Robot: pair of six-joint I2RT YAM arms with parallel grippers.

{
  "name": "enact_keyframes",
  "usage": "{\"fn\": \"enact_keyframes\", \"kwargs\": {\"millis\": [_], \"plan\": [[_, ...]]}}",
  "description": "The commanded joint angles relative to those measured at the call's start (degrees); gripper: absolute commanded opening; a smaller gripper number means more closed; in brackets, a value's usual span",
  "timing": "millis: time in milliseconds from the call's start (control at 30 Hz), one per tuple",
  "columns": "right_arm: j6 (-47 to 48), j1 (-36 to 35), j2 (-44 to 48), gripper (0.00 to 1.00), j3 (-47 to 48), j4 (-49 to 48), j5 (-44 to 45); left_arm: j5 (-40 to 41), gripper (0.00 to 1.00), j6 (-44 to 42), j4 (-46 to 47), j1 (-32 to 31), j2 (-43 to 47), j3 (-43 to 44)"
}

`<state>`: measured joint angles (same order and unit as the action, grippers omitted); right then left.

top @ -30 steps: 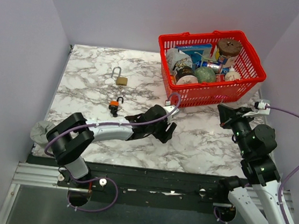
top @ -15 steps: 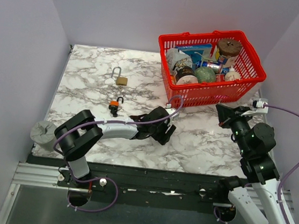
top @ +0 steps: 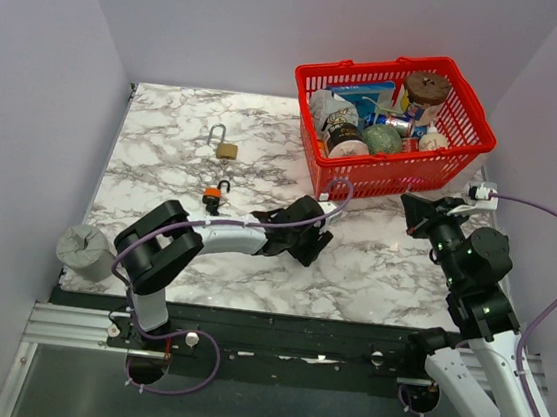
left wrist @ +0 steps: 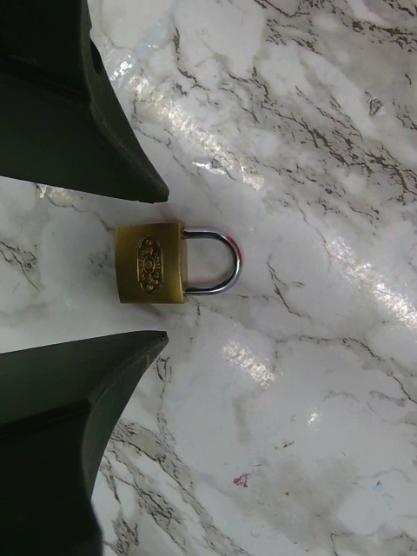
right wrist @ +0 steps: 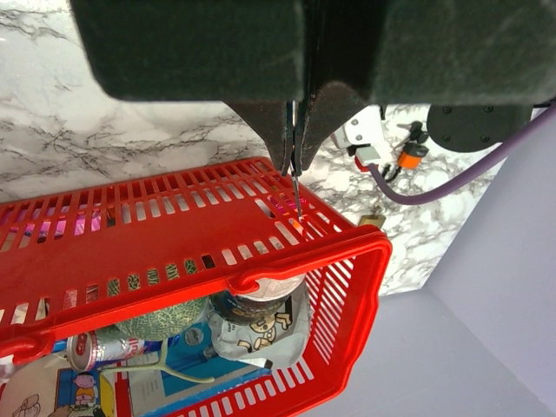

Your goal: Unlock with the key

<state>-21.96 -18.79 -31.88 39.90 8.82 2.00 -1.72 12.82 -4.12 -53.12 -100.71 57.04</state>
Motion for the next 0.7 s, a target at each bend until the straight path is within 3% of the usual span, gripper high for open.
{"fn": "enact_keyframes", "kwargs": {"millis": [0, 433, 533, 667], "plan": [[0.9, -0.3, -0.2, 0.01, -0.8, -1.3, -0.9, 5.9, 0.67, -3.6, -3.3, -2.1, -2.0, 2.6], [1.0, -0.4, -0.5, 0.01, -0.8, -1.4, -0.9, 7.3, 0.58, -4.0, -5.1, -3.3, -4.6, 3.5], [1.0, -0.3, -0.2, 0.01, -0.9, -1.4, -0.9, 9.2, 0.52, -3.3, -5.4, -3.3, -4.3, 3.4], [1.3, -0.3, -0.4, 0.01, -1.1, -1.4, -0.8, 11.7, 0.36, -2.0, -2.4, -3.2, -1.0, 0.4]]}}
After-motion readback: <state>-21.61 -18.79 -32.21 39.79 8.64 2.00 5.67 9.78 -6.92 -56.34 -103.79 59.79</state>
